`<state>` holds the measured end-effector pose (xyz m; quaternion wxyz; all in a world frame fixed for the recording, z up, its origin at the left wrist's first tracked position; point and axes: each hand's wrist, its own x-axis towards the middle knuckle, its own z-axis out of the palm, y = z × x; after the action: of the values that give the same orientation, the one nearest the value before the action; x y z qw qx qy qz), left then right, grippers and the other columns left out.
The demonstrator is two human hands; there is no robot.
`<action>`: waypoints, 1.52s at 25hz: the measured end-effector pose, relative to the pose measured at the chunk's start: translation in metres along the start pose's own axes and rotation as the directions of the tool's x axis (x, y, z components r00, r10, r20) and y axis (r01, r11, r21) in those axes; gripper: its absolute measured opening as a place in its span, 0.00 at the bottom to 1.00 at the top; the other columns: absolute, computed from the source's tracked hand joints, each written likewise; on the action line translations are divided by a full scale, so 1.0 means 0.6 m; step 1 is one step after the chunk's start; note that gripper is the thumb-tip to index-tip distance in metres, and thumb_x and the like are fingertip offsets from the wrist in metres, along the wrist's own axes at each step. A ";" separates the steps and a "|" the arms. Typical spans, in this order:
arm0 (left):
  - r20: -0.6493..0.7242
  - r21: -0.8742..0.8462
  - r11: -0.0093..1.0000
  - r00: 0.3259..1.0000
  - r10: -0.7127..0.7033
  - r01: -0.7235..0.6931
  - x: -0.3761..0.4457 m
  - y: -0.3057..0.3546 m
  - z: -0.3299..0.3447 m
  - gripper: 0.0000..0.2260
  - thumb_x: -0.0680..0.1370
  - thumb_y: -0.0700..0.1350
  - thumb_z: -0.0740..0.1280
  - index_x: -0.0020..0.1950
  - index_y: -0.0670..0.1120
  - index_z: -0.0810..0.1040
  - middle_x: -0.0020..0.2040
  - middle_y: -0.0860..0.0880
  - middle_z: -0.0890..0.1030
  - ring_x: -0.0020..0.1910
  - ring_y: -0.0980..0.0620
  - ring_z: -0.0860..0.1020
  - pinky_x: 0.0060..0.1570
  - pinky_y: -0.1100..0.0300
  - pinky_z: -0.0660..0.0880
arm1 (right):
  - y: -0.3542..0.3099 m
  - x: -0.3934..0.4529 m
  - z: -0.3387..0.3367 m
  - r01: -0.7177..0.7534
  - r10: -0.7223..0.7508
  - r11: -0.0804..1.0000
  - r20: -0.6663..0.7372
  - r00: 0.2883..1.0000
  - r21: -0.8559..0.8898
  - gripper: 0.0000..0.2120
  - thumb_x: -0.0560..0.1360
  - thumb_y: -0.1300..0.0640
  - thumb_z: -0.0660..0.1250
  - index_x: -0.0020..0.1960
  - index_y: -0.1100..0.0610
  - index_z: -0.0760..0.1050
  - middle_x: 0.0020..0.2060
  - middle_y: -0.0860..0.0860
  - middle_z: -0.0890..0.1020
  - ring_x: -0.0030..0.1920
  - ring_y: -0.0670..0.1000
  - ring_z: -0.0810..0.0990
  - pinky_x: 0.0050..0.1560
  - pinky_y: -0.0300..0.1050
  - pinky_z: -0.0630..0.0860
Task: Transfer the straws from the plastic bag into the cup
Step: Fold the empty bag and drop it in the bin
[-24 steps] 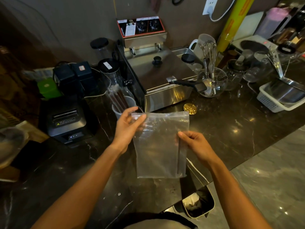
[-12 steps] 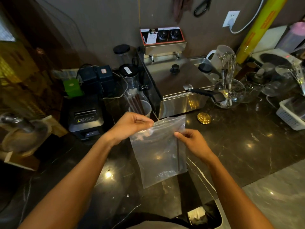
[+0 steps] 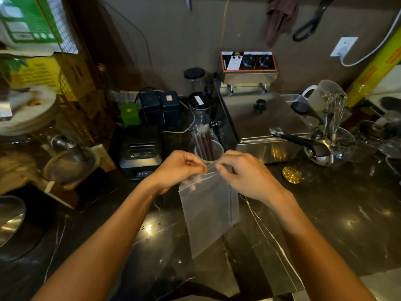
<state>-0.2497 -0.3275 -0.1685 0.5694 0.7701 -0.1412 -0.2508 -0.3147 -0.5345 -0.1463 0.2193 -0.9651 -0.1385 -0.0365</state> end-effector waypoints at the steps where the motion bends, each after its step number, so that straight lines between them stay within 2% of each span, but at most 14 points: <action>1: -0.014 -0.002 1.000 1.000 0.000 0.000 -0.003 0.000 -0.002 0.03 0.76 0.36 0.73 0.47 0.43 0.86 0.45 0.39 0.87 0.40 0.50 0.84 0.45 0.55 0.83 | 0.000 0.004 0.000 -0.008 0.008 0.999 0.007 1.000 -0.037 0.09 0.83 0.50 0.63 0.53 0.48 0.82 0.47 0.42 0.79 0.46 0.45 0.80 0.45 0.49 0.79; 3: -0.008 -0.031 0.999 1.000 -0.018 0.018 -0.006 0.000 -0.002 0.02 0.78 0.36 0.72 0.49 0.39 0.84 0.43 0.36 0.85 0.38 0.51 0.85 0.40 0.57 0.83 | 0.003 0.006 0.001 -0.013 0.015 0.999 0.066 0.998 -0.042 0.10 0.82 0.48 0.62 0.51 0.47 0.82 0.46 0.42 0.79 0.45 0.45 0.80 0.45 0.50 0.79; 7: -0.017 -0.074 0.997 0.999 -0.039 0.038 -0.008 -0.002 0.002 0.02 0.79 0.36 0.69 0.48 0.39 0.83 0.35 0.45 0.84 0.36 0.52 0.85 0.32 0.62 0.81 | 0.010 0.004 0.007 -0.149 0.159 0.987 0.208 0.965 -0.062 0.14 0.83 0.48 0.61 0.42 0.50 0.79 0.36 0.47 0.81 0.36 0.46 0.80 0.41 0.55 0.80; 9: -0.052 -0.076 0.996 0.998 -0.039 0.035 -0.006 -0.001 0.008 0.03 0.79 0.35 0.69 0.47 0.40 0.82 0.32 0.47 0.84 0.34 0.53 0.85 0.32 0.62 0.80 | 0.014 0.003 0.009 -0.206 0.216 0.976 0.200 0.956 -0.071 0.08 0.82 0.50 0.63 0.50 0.48 0.81 0.42 0.45 0.85 0.41 0.47 0.83 0.43 0.54 0.82; 11: -0.078 -0.074 0.997 0.997 -0.024 0.018 -0.004 0.005 0.017 0.05 0.78 0.34 0.69 0.44 0.41 0.82 0.30 0.48 0.84 0.33 0.53 0.84 0.32 0.61 0.81 | 0.015 0.005 0.010 -0.215 0.246 0.965 0.234 0.941 -0.151 0.10 0.81 0.51 0.64 0.58 0.46 0.81 0.49 0.46 0.86 0.47 0.49 0.84 0.45 0.51 0.81; 13: -0.092 -0.083 0.996 0.996 0.010 -0.018 -0.004 0.013 0.029 0.08 0.77 0.33 0.68 0.40 0.42 0.81 0.30 0.48 0.84 0.32 0.53 0.84 0.31 0.61 0.81 | 0.014 0.010 0.012 -0.229 0.327 0.921 0.303 0.895 -0.316 0.11 0.80 0.53 0.66 0.60 0.51 0.81 0.50 0.51 0.84 0.49 0.54 0.84 0.45 0.49 0.78; 15: -0.089 -0.089 0.994 0.995 0.052 -0.059 -0.004 0.020 0.037 0.08 0.77 0.33 0.68 0.40 0.41 0.81 0.31 0.46 0.84 0.32 0.51 0.85 0.33 0.61 0.82 | 0.008 0.014 0.019 -0.277 0.417 0.868 0.302 0.857 -0.412 0.12 0.79 0.56 0.68 0.61 0.55 0.79 0.52 0.54 0.84 0.52 0.56 0.84 0.48 0.50 0.77; 20: -0.075 -0.024 0.993 0.991 0.110 -0.112 0.002 0.022 0.056 0.07 0.76 0.33 0.70 0.39 0.42 0.81 0.33 0.40 0.84 0.35 0.46 0.85 0.39 0.57 0.83 | 0.000 0.027 0.045 -0.414 0.541 0.792 0.202 0.817 -0.449 0.14 0.79 0.60 0.67 0.64 0.58 0.79 0.57 0.56 0.84 0.58 0.59 0.84 0.53 0.52 0.78; 23: -0.053 -0.099 0.984 0.988 0.144 -0.149 0.003 0.016 0.064 0.07 0.76 0.33 0.70 0.39 0.42 0.83 0.36 0.44 0.84 0.38 0.52 0.82 0.44 0.59 0.81 | -0.012 0.025 0.040 -0.319 0.450 0.847 0.256 0.855 -0.424 0.13 0.80 0.58 0.67 0.63 0.57 0.78 0.58 0.55 0.83 0.60 0.57 0.83 0.56 0.51 0.76; 26: -0.052 -0.218 0.970 0.994 0.097 -0.106 0.001 0.008 0.065 0.09 0.76 0.34 0.70 0.39 0.45 0.86 0.46 0.45 0.86 0.50 0.53 0.84 0.57 0.59 0.79 | -0.029 0.013 0.025 -0.093 0.247 0.930 0.418 0.874 -0.355 0.07 0.81 0.54 0.67 0.58 0.53 0.74 0.54 0.50 0.79 0.58 0.54 0.80 0.56 0.50 0.76; 29: -0.046 -0.252 0.964 0.996 0.072 -0.081 0.004 0.005 0.068 0.06 0.76 0.34 0.69 0.42 0.37 0.85 0.52 0.46 0.87 0.60 0.53 0.83 0.64 0.53 0.77 | -0.037 -0.002 0.032 0.015 0.146 0.939 0.440 0.886 -0.343 0.09 0.82 0.54 0.66 0.61 0.54 0.73 0.57 0.53 0.81 0.58 0.54 0.82 0.57 0.49 0.75; 31: -0.068 -0.289 0.955 0.996 0.051 -0.068 0.006 0.010 0.067 0.06 0.76 0.34 0.68 0.41 0.34 0.83 0.53 0.44 0.87 0.59 0.52 0.83 0.65 0.50 0.78 | -0.030 -0.009 0.049 0.046 0.086 0.954 0.419 0.904 -0.296 0.14 0.81 0.54 0.67 0.66 0.57 0.73 0.59 0.55 0.82 0.60 0.55 0.83 0.60 0.48 0.74; 34: -0.049 -0.329 0.943 0.998 0.040 -0.054 0.004 0.016 0.067 0.10 0.76 0.33 0.69 0.37 0.43 0.84 0.53 0.44 0.88 0.58 0.52 0.85 0.61 0.53 0.80 | -0.024 -0.017 0.059 0.125 0.011 0.951 0.437 0.899 -0.283 0.14 0.81 0.57 0.67 0.65 0.60 0.75 0.58 0.56 0.83 0.59 0.54 0.83 0.62 0.48 0.75; 38: -0.003 -0.406 0.913 0.999 0.033 -0.032 -0.002 0.012 0.073 0.10 0.77 0.33 0.68 0.40 0.42 0.85 0.53 0.37 0.87 0.57 0.44 0.86 0.57 0.52 0.83 | -0.024 -0.017 0.087 0.165 0.012 0.909 0.419 0.908 -0.382 0.16 0.82 0.60 0.66 0.68 0.64 0.72 0.58 0.59 0.83 0.58 0.57 0.83 0.62 0.52 0.78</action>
<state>-0.2742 -0.3643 -0.1712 0.7205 0.6322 -0.1001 -0.2667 -0.3281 -0.5022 -0.1889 -0.0234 -0.9688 -0.2094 0.1309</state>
